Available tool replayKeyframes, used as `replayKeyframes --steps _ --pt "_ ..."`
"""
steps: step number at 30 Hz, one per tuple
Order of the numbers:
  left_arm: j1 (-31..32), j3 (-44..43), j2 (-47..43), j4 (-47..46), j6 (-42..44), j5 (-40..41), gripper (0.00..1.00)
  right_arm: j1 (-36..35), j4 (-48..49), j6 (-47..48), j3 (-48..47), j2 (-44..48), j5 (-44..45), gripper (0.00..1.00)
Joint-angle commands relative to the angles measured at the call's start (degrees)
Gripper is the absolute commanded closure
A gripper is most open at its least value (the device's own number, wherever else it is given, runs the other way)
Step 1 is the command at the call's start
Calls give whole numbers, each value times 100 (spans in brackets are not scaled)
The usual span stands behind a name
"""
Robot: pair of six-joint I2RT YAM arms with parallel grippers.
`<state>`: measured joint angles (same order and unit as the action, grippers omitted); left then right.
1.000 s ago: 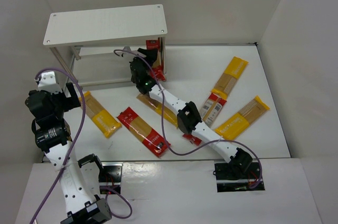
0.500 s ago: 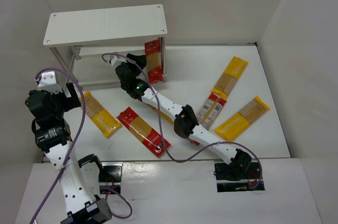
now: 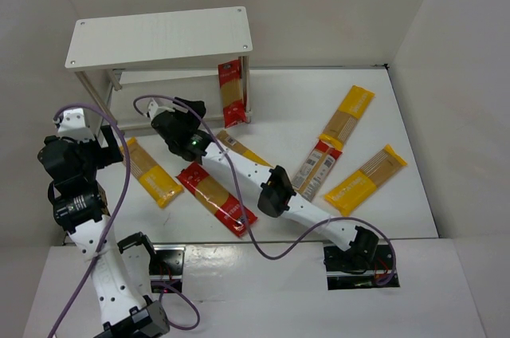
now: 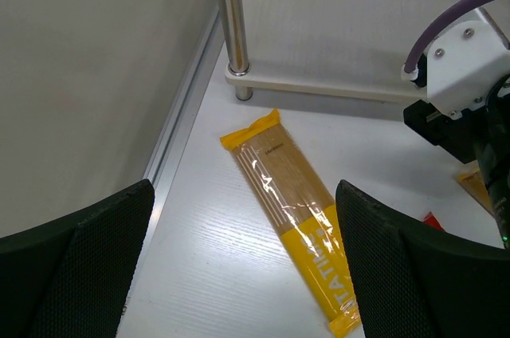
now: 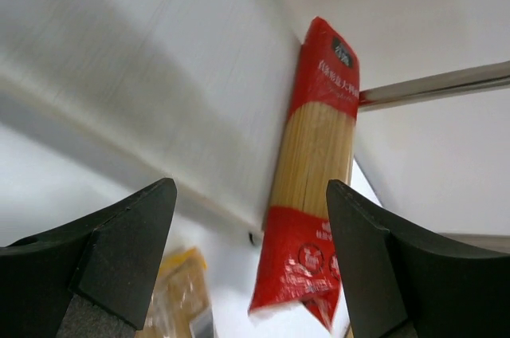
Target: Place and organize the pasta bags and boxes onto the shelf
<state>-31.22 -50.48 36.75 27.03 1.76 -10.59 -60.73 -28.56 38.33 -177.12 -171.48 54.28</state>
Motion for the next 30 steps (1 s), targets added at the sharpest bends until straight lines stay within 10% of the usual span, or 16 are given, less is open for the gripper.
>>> replayKeyframes --steps 1,13,19,30 --pt "-42 -111 -124 -119 123 -180 0 -272 -1291 -755 -271 1053 -321 16" --pt "-42 -111 -124 -119 176 -443 0 -457 -4569 -1952 -271 2091 -2218 16" --pt "-42 -111 42 48 333 -760 0 -396 -4624 -1864 423 3418 -2598 16" --pt "-42 -111 95 101 448 -1112 0 -265 -4624 -1723 4023 6246 -2888 16"
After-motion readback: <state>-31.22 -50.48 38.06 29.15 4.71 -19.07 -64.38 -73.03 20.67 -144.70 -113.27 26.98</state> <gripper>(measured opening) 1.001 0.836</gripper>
